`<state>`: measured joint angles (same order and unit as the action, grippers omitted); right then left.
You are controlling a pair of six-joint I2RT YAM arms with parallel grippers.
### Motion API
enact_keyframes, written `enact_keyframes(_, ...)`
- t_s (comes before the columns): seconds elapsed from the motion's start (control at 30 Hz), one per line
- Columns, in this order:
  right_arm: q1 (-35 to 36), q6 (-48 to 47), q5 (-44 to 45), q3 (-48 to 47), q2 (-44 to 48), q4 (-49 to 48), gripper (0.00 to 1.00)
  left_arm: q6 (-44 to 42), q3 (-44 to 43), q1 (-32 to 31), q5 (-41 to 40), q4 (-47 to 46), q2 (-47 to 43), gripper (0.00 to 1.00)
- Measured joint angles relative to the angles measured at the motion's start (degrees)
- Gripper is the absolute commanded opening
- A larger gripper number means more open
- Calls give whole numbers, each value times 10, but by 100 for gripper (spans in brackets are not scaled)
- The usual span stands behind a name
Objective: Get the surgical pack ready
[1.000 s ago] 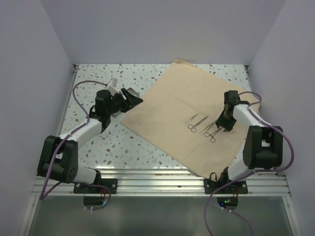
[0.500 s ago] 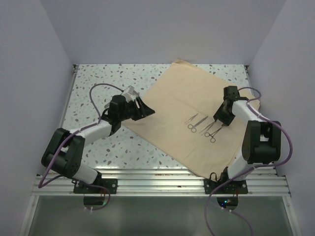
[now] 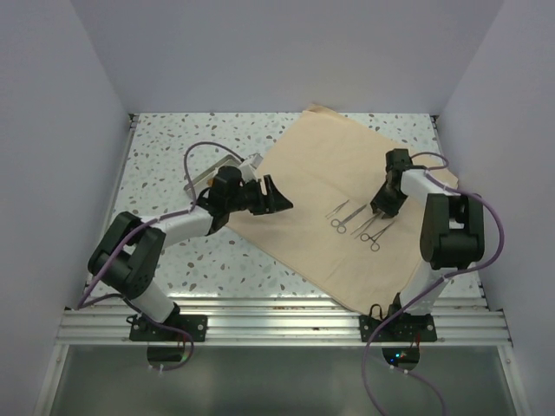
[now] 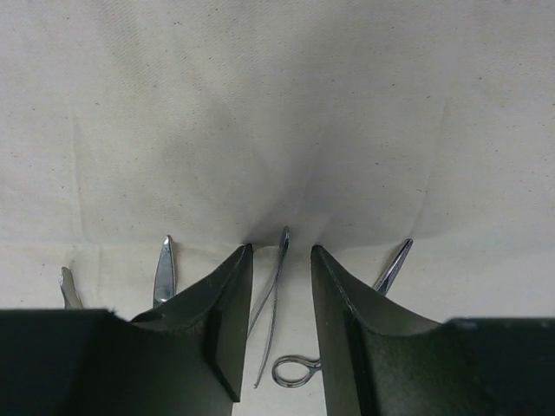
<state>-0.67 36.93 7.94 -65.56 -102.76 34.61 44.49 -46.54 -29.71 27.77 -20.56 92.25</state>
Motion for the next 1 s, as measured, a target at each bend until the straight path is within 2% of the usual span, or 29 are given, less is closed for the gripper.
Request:
enact_keyframes(0.07, 0, 2, 0, 0, 0, 0, 27, -3, -6, -2, 4, 0, 5, 67)
enact_keyframes(0.1, 0, 2, 0, -1, 0, 0, 18, -5, -10, -4, 6, 0, 8, 68)
enact_keyframes(0.17, 0, 3, 0, -4, 0, 0, 8, -8, -19, -8, 12, 0, 17, 72)
enact_keyframes(0.27, 0, 5, 0, -9, 0, 1, 0, -10, -33, -16, 25, -1, 34, 79)
enact_keyframes(0.47, 29, -2, 8, -13, 24, 13, 0, -19, -47, -26, 40, -1, 48, 80)
enact_keyframes(0.63, 103, -5, 7, -22, 86, 26, 0, -40, -85, -54, 28, 3, 56, 79)
enact_keyframes(0.8, 168, -8, -57, -22, 135, 18, 0, -52, -118, -82, 35, -9, 71, 72)
enact_keyframes(1.0, 176, -23, -140, 5, 184, -13, 0, -51, -119, -82, 46, -12, 90, 69)
